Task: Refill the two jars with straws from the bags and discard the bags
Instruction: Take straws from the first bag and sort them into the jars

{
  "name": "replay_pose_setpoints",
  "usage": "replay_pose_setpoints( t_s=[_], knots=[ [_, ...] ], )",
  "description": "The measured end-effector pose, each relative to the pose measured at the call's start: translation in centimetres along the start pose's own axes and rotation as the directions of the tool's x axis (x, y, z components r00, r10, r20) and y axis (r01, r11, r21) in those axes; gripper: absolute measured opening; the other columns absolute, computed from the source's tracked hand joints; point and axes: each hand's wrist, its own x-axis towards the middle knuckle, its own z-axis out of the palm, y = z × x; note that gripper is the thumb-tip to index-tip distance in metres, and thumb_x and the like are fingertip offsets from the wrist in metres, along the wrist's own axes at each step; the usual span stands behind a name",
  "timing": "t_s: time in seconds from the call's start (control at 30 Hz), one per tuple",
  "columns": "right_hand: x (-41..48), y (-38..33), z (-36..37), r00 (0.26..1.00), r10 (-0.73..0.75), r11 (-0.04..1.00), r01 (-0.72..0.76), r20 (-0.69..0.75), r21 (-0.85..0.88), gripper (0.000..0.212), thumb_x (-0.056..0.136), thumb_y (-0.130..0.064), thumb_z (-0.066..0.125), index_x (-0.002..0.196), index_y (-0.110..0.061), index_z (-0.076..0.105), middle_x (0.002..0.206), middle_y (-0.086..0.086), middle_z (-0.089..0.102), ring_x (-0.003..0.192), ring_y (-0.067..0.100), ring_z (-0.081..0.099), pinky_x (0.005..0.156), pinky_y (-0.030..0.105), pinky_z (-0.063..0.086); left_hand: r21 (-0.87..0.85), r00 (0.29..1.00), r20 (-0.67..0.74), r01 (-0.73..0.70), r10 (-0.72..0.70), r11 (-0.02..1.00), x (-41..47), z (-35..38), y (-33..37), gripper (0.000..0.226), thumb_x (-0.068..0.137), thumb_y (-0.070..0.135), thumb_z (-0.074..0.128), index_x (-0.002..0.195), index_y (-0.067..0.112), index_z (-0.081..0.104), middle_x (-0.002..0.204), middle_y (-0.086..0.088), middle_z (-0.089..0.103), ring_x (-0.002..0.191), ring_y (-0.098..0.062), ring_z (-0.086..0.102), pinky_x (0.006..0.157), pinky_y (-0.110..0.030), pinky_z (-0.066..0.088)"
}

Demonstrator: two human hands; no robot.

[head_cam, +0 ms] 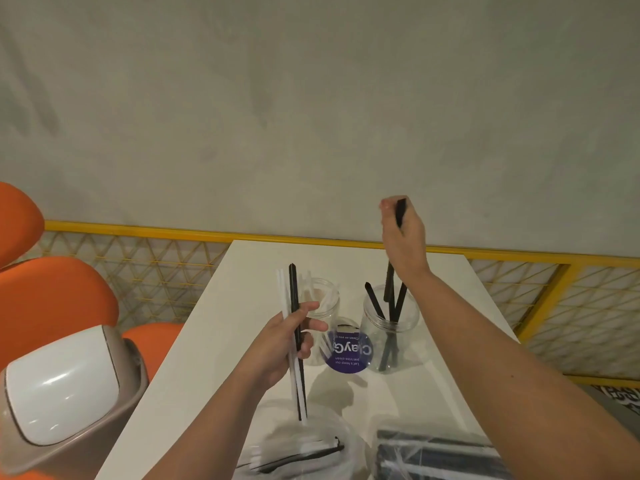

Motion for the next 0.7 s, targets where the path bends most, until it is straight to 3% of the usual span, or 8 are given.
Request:
replay_pose_setpoints(
  t_s=[0.1, 0.3, 0.43, 0.57, 0.63, 0.7],
  knots=[
    [-0.6, 2.2, -0.7, 0.994, 0.072, 0.997, -0.071, -0.082, 0.018, 0.018, 0.097, -0.029, 0.044, 0.086, -0.017, 0.05, 0.069, -0.001, 0.043, 0.067, 0.02, 0.041, 0.062, 0.034, 0.039, -0.003, 0.998, 0.056, 0.003, -0.003, 1.0, 0.1, 0.3, -0.2, 0.03, 0.1, 0.029, 0.039, 0.118, 0.014, 0.057, 0.07, -0.003, 0.061, 0.041, -0.009, 0.032, 0.043, -0.02, 0.03],
    [-3.1, 6.1, -1.5, 0.964, 0.25, 0.966, -0.254, -0.092, -0.036, 0.02, 0.096, -0.031, 0.047, 0.09, -0.013, 0.051, 0.068, -0.002, 0.044, 0.068, 0.017, 0.044, 0.07, 0.041, 0.047, -0.007, 0.992, 0.127, 0.003, -0.002, 1.0, 0.1, 0.9, -0.4, 0.033, 0.1, 0.032, 0.036, 0.12, 0.016, 0.057, 0.065, -0.002, 0.056, 0.042, -0.008, 0.029, 0.041, -0.018, 0.029],
    [-3.4, 6.5, -1.9, 0.975, 0.191, 0.974, -0.203, -0.116, -0.102, 0.011, 0.093, -0.022, 0.054, 0.102, -0.017, 0.054, 0.087, 0.005, 0.052, 0.082, 0.017, 0.048, 0.069, 0.013, 0.042, -0.001, 0.987, 0.159, 0.002, -0.002, 1.0, 0.0, 1.4, -0.4, 0.034, 0.1, 0.033, 0.033, 0.121, 0.018, 0.056, 0.06, 0.0, 0.055, 0.041, -0.006, 0.028, 0.041, -0.017, 0.029],
    [-3.0, 4.2, -1.3, 0.985, 0.003, 0.981, -0.037, -0.171, -0.192, 0.021, 0.091, -0.018, 0.058, 0.11, -0.011, 0.057, 0.101, 0.0, 0.047, 0.091, 0.013, 0.047, 0.074, 0.011, 0.037, 0.012, 0.98, 0.199, -0.003, 0.0, 1.0, 0.1, 2.0, -0.3, 0.035, 0.099, 0.034, 0.033, 0.123, 0.019, 0.055, 0.061, 0.0, 0.055, 0.042, -0.006, 0.028, 0.041, -0.017, 0.031],
    [-3.3, 2.5, -0.5, 0.997, -0.035, 0.986, 0.023, -0.069, -0.166, 0.014, 0.089, -0.014, 0.06, 0.102, -0.008, 0.063, 0.098, 0.001, 0.051, 0.084, 0.012, 0.051, 0.071, 0.008, 0.038, 0.01, 0.976, 0.218, 0.004, -0.006, 1.0, 0.2, 2.3, -0.2, 0.036, 0.099, 0.035, 0.034, 0.123, 0.019, 0.055, 0.063, -0.002, 0.055, 0.043, -0.006, 0.029, 0.042, -0.016, 0.032],
    [-4.2, 0.8, 0.3, 0.987, 0.048, 0.989, -0.026, 0.155, -0.142, 0.012, 0.089, -0.016, 0.06, 0.096, -0.009, 0.068, 0.094, 0.003, 0.058, 0.08, 0.009, 0.054, 0.069, 0.005, 0.04, 0.01, 0.972, 0.233, 0.011, -0.013, 1.0, 0.3, 2.7, -0.2, 0.035, 0.099, 0.035, 0.034, 0.123, 0.019, 0.056, 0.064, -0.002, 0.055, 0.043, -0.006, 0.031, 0.042, -0.016, 0.033]
  ],
)
